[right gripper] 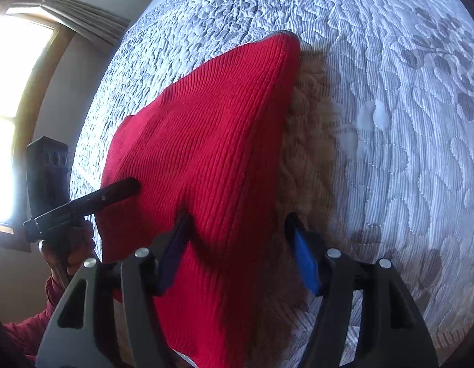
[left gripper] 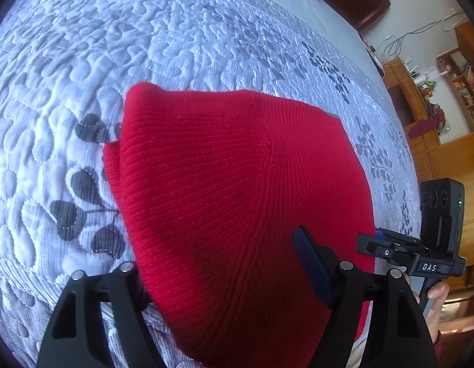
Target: Fold small clothes
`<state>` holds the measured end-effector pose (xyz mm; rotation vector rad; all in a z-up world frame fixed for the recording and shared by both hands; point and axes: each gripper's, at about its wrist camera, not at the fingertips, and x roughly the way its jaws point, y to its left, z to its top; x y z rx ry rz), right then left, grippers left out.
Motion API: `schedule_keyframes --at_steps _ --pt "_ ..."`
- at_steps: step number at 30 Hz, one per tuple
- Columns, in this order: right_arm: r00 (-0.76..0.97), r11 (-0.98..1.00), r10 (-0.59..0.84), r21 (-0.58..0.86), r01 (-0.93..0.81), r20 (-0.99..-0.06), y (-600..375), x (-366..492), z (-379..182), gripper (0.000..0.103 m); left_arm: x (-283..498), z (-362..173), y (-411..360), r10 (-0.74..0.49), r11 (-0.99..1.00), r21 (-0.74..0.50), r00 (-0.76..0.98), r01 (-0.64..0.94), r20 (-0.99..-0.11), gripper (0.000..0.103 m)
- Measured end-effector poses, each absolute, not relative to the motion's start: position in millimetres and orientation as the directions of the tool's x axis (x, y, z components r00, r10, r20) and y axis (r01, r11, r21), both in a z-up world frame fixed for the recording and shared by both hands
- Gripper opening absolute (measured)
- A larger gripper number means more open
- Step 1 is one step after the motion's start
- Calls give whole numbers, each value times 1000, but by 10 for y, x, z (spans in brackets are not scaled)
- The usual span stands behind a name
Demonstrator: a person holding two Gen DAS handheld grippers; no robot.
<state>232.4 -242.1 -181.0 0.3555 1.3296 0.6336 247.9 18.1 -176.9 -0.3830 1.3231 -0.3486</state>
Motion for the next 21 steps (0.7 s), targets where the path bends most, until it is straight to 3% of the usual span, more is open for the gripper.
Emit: schedule_keyframes --at_steps 2,3,9,12,21 --pt "107 782 613 583 -221 -783 -2417 2323 -1827 66 2468 -1745 203 -477 875 -484 216 25 -852 54" --pt "106 781 614 584 -218 -782 -2419 2326 -1837 66 2469 -1744 209 -496 864 -503 212 21 -842 52" --pt "103 778 620 592 -209 -778 -2401 2339 -1883 66 2511 -1821 211 -510 855 -518 209 17 -835 50" --pt "97 747 659 634 -199 -746 -2389 2341 -1915 49 2520 -1849 217 -519 848 -529 214 12 -827 47" --pt "134 758 651 630 -170 -747 -2412 2273 -1855 40 2418 -1740 205 -503 854 -520 254 2 -826 37"
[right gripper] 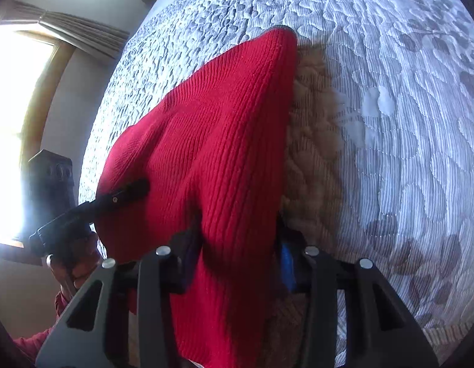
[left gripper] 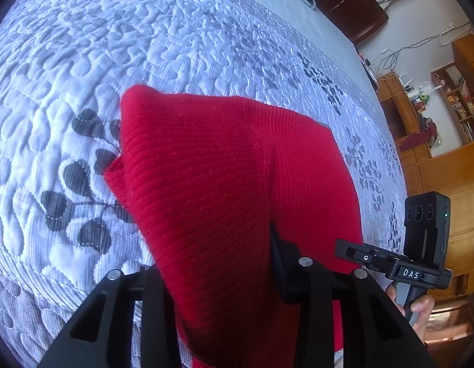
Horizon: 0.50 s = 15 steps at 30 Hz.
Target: Fold small clothes
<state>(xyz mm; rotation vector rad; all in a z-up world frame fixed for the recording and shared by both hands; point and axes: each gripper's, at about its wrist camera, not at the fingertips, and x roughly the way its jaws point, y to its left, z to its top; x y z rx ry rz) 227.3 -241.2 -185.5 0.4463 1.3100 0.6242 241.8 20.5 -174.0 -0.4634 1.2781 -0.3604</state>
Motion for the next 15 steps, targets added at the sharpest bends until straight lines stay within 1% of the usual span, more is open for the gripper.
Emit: schedule_keyframes --at_steps 7,15 --pt "164 757 653 630 -174 -739 -2511 2163 -1733 36 2347 -1618 177 -478 869 -494 275 10 -834 35" --pt "183 754 656 627 -197 -732 -2651 2005 -1526 34 2226 -1436 27 -483 870 -491 278 45 -830 35"
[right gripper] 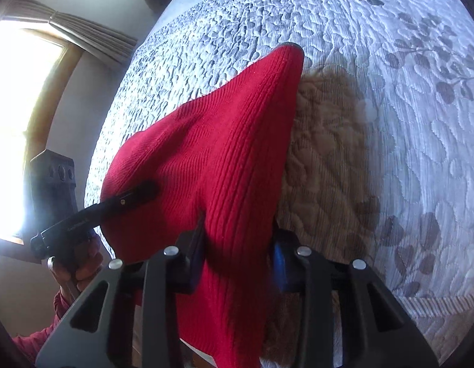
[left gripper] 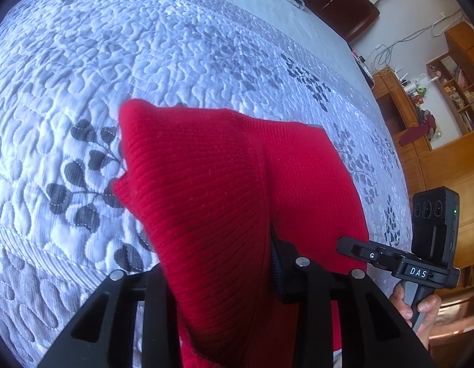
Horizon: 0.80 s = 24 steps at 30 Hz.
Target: Fold small clothes
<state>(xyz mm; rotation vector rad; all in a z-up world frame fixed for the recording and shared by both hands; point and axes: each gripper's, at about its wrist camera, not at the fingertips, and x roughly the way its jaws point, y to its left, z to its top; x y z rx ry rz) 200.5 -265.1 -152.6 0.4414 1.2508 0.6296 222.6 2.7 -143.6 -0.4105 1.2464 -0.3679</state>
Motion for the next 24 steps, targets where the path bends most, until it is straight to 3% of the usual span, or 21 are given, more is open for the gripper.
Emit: schedule_keyframes --at_steps 12,24 --pt "259 751 659 633 -188 -706 -3280 1707 -1213 34 2089 -1040 -588 -522 852 -506 283 133 -805 34" --pt "392 826 558 535 -178 -732 -4439 1679 -545 34 2260 -467 -1937 -579 812 -511 280 281 -766 34"
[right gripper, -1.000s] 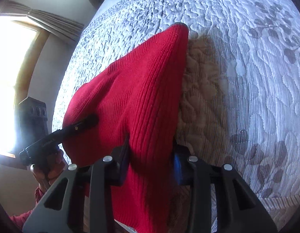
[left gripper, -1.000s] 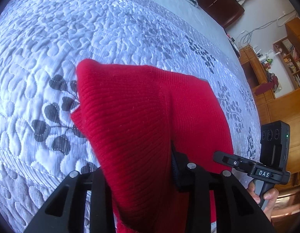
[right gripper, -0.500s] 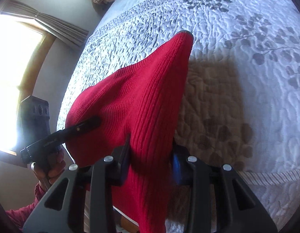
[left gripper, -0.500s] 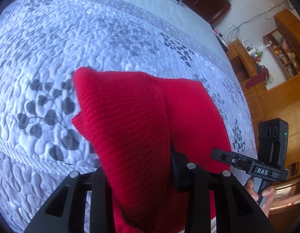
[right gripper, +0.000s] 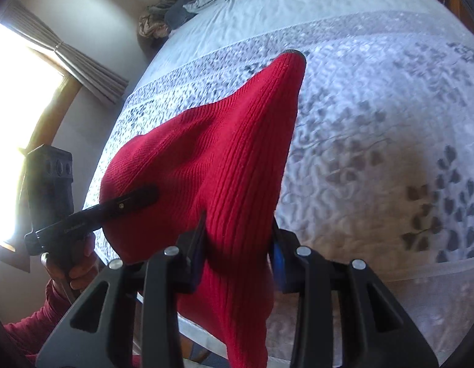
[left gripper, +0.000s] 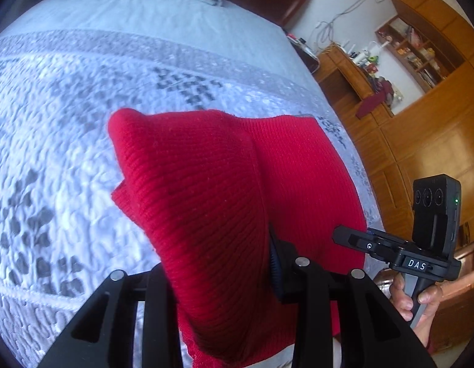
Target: Fold small clothes
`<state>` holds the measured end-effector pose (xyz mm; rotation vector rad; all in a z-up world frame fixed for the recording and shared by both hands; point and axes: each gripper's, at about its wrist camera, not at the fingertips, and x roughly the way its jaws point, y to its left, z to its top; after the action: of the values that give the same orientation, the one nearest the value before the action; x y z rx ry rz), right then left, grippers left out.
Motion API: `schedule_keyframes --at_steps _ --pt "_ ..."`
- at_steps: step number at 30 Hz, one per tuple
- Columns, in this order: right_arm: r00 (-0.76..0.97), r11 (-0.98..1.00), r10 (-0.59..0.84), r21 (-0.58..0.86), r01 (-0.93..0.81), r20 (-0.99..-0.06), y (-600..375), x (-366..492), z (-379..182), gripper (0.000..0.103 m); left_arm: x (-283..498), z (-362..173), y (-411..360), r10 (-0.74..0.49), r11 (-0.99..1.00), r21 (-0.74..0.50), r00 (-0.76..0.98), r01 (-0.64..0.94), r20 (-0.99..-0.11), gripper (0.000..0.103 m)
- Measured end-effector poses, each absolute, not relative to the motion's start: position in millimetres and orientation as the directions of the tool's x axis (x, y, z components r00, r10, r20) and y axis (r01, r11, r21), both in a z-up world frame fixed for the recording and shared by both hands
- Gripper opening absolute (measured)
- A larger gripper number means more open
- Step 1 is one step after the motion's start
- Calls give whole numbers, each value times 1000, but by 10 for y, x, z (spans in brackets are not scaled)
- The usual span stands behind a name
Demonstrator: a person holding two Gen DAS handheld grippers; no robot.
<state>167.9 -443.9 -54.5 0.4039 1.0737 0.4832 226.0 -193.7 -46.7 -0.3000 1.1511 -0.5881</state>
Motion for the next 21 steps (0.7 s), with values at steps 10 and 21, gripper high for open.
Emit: schedule_keyframes --at_steps 10,21 --pt "404 822 554 555 -126 -728 -5323 1966 -698 34 2460 -591 -2722 -578 811 -510 263 286 -772 35" --pt "342 787 568 616 38 -748 -5758 2415 -1727 35 2650 -1330 -2936 -435 897 -382 288 224 -853 29"
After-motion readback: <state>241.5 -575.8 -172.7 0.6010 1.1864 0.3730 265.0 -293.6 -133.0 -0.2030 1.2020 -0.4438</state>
